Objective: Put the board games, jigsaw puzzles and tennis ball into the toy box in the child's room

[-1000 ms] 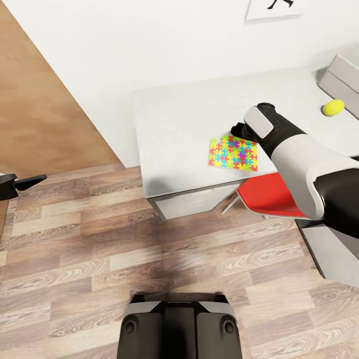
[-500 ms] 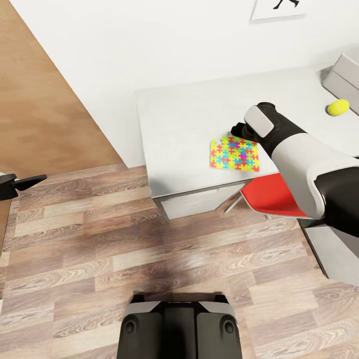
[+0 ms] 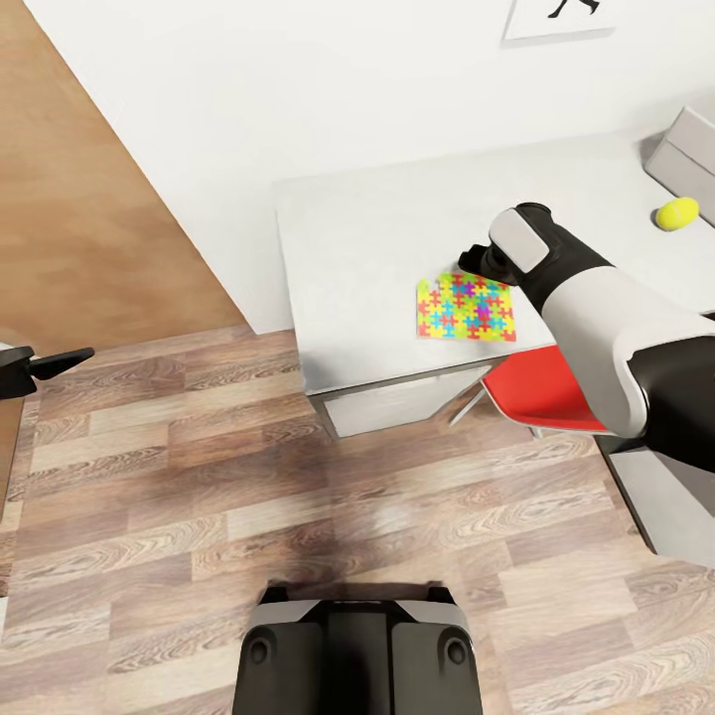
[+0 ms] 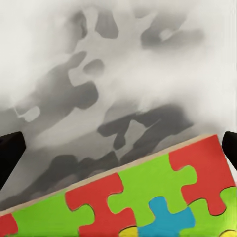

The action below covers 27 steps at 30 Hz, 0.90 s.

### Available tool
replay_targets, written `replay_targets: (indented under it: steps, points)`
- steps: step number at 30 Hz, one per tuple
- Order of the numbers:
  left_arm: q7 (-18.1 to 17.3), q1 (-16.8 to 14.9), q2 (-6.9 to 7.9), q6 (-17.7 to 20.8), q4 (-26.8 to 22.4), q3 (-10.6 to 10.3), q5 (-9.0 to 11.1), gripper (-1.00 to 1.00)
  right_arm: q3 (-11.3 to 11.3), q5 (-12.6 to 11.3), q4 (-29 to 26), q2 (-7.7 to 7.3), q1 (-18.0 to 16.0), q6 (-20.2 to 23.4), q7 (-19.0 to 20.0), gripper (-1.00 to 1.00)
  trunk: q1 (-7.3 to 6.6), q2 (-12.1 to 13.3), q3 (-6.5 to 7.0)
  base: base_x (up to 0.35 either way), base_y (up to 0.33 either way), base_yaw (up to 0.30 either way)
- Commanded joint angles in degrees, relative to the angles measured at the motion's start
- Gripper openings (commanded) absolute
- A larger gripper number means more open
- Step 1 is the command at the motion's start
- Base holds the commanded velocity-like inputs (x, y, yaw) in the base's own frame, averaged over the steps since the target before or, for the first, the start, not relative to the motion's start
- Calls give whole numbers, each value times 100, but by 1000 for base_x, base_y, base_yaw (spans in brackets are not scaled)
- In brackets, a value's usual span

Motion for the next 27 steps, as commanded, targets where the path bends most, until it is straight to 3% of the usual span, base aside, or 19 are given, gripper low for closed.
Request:
replay_targets:
  steps: [1,7,27]
  points:
    - [-23,-4,1,61,0,-3,-4,100,-29,-240,150,1,1,6,-15,100,6,-5,-8,0,10,0]
    - [-23,-4,1,61,4,-3,-4,100,-149,-234,148,10,1,191,-18,100,6,-5,-8,0,2,0]
    - [-23,-4,0,61,6,-4,-13,100,-158,-233,147,38,1,718,-24,100,6,-5,-8,0,0,0]
